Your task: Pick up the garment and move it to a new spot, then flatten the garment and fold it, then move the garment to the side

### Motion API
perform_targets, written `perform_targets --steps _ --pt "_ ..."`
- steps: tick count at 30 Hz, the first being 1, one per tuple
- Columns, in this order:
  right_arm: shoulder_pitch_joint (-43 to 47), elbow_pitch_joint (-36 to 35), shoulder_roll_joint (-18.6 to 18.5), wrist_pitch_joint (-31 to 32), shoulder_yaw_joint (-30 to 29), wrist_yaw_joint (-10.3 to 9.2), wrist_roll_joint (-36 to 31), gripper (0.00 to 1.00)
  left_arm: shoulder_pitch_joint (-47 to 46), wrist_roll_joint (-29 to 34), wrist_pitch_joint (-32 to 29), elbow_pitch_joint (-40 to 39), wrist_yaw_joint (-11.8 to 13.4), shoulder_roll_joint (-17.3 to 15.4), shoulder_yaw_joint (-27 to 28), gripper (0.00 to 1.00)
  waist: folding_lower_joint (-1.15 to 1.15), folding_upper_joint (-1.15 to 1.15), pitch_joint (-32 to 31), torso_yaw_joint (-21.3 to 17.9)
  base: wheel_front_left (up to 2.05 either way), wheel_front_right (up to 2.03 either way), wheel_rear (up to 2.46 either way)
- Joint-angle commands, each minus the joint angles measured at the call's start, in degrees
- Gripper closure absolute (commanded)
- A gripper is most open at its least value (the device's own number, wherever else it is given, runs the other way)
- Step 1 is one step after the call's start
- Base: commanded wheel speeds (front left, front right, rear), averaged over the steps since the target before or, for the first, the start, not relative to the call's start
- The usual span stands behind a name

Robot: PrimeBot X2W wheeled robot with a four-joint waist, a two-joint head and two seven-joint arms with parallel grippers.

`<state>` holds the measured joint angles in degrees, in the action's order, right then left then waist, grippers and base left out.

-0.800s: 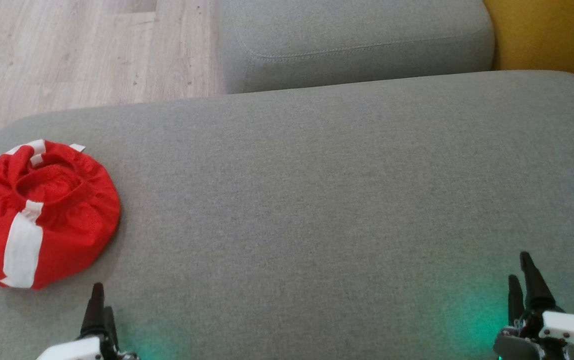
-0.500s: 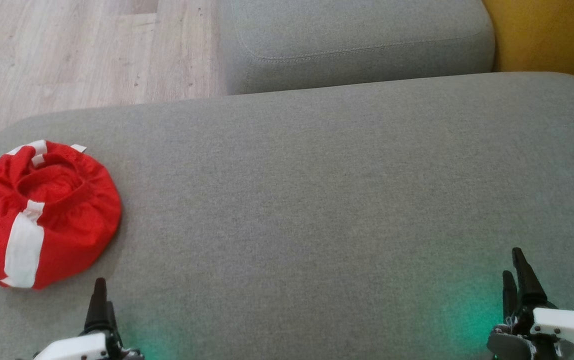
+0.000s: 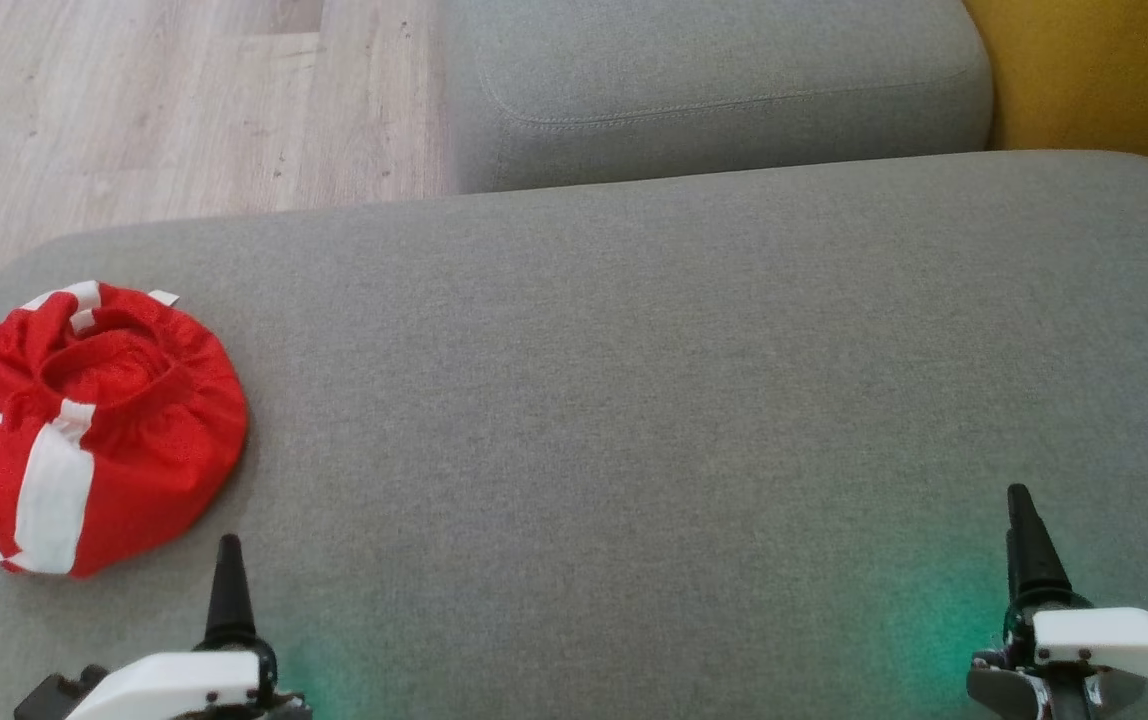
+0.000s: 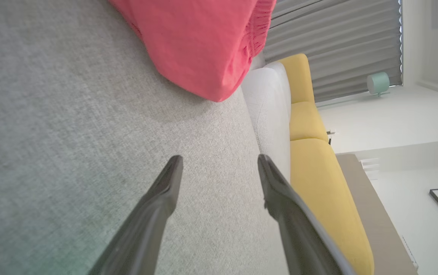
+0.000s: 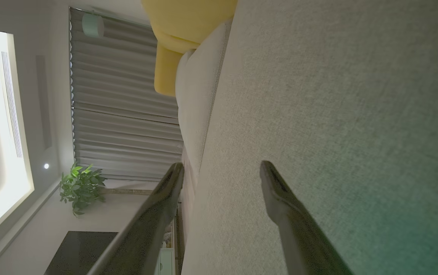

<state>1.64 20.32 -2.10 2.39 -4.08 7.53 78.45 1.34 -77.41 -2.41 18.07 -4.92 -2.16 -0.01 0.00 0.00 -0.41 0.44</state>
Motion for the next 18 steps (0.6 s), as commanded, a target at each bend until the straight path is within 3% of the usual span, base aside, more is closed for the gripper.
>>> perform_targets --steps 1,18 --pt "-2.3 -2.4 -0.3 -0.8 0.6 -0.01 -2.4 0.0 -2.4 2.4 0.7 -2.5 0.5 -0.4 -0.3 0.0 0.0 0.0 -0.1 0.1 0.0 0.0 0.0" --pt "-2.0 -4.3 -0.4 -3.5 2.4 -0.01 -15.2 0.0 -2.5 15.1 3.4 -5.1 2.9 -0.4 -3.9 0.0 0.0 0.0 -0.5 0.3 0.0 0.0 0.0"
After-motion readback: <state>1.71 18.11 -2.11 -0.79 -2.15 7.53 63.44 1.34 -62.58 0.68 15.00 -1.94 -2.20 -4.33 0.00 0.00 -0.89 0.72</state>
